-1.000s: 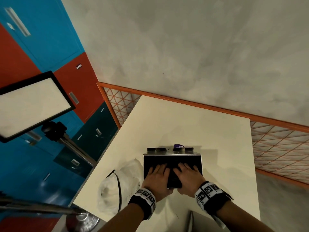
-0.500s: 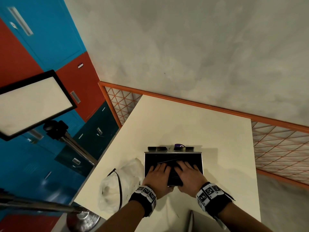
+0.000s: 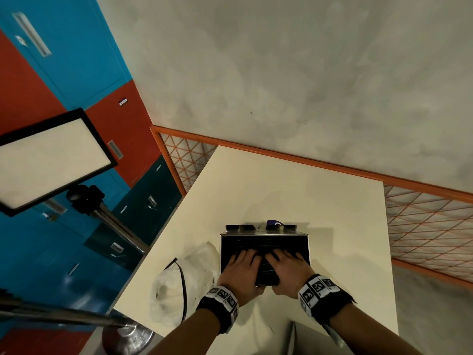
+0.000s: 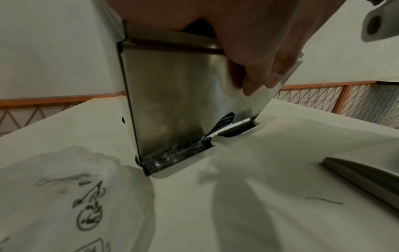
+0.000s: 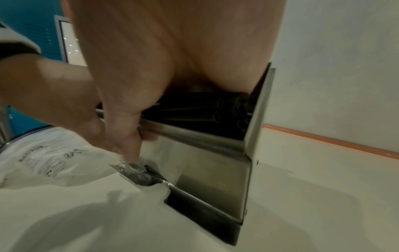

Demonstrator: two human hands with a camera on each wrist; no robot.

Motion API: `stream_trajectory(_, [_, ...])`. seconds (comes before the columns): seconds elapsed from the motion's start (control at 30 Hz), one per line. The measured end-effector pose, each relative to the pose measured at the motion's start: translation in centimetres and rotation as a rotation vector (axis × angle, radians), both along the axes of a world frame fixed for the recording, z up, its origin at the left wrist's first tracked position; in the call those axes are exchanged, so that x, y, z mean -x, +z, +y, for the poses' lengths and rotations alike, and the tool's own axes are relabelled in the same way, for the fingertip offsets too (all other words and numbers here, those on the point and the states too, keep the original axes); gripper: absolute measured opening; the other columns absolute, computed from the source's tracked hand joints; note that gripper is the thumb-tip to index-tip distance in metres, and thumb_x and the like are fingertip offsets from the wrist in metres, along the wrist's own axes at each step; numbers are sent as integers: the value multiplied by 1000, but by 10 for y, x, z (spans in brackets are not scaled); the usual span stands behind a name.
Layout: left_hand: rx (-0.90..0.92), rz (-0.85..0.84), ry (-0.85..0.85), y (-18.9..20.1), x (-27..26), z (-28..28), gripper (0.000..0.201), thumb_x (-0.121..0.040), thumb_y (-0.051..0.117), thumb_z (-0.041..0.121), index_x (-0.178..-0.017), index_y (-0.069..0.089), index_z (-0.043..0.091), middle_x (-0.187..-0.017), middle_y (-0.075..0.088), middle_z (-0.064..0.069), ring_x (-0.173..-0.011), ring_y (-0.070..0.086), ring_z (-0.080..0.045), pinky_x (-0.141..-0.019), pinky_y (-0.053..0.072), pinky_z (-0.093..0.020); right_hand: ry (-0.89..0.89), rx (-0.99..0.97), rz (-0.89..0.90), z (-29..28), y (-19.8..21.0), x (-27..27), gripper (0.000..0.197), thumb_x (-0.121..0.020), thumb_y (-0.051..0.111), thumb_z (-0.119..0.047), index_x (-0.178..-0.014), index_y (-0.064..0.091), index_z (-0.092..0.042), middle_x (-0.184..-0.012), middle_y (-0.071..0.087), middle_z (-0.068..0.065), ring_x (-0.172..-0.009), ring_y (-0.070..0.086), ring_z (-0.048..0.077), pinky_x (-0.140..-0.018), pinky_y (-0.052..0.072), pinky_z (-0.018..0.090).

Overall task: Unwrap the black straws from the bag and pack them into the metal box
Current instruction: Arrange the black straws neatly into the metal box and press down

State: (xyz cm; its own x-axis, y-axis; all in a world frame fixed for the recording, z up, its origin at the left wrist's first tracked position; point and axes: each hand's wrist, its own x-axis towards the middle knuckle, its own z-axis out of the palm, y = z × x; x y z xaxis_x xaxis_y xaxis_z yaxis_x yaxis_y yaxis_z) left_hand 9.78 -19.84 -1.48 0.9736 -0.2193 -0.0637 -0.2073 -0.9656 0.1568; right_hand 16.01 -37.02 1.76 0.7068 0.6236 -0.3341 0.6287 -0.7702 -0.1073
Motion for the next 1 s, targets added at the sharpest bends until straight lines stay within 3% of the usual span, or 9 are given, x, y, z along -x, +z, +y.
stream_trajectory(0.17, [-32,-40,13,6,0,1,56,-76,54,57,-120,53,23,-120,54,3,-110,51,-21,-94,45,-42,45,21,-46,-3,4,-2,68,-74,61,-42,-137,38,-27,-137,44,2,-127,44,25,-101,36,45])
stream_trajectory(0.27, [-40,-30,11,7,-3,1,53,-78,51,57,-118,53,22,-116,61,3,-107,56,-21,-93,45,-40,75,4,-94,-4,6,0,63,-74,62,-40,-132,43,-25,-132,46,3,-122,46,26,-95,38,47])
stream_trajectory(0.4, [-43,-31,8,5,-5,2,53,-80,49,56,-120,52,21,-117,64,1,-108,58,-22,-96,45,-39,83,-20,-160,-4,8,2,58,-58,74,-43,-110,57,-25,-113,53,3,-102,55,25,-76,49,45])
stream_trajectory(0.47, [-56,-23,14,6,-6,2,54,-82,47,57,-123,51,21,-121,61,0,-112,56,-22,-97,44,-40,77,-49,-211,-3,6,3,53,-57,74,-41,-106,60,-24,-111,53,3,-100,54,26,-75,49,45])
stream_trajectory(0.57, [-56,2,23,4,-8,1,61,-83,44,59,-129,49,21,-127,58,0,-117,53,-23,-101,41,-41,73,-39,-166,-1,2,4,52,-67,68,-38,-115,58,-22,-115,53,3,-106,56,26,-82,47,44])
stream_trajectory(0.67, [-30,8,41,2,-8,1,69,-80,45,62,-136,47,20,-134,54,0,-123,51,-23,-110,38,-44,67,-18,-98,1,0,3,59,-76,61,-37,-131,45,-22,-129,47,3,-121,48,25,-94,40,45])
stream_trajectory(0.8, [6,-2,42,2,-9,2,73,-79,45,59,-140,43,20,-139,47,0,-129,46,-23,-117,32,-45,51,-14,-91,1,-1,1,63,-80,59,-36,-138,39,-23,-138,41,2,-128,40,24,-100,36,45])
stream_trajectory(1.0, [110,-99,-13,14,-5,7,55,-79,53,55,-126,51,27,-126,46,8,-117,45,-17,-102,40,-36,41,16,-99,-3,-6,-3,62,-80,56,-34,-139,40,-24,-146,40,0,-141,29,23,-112,22,54])
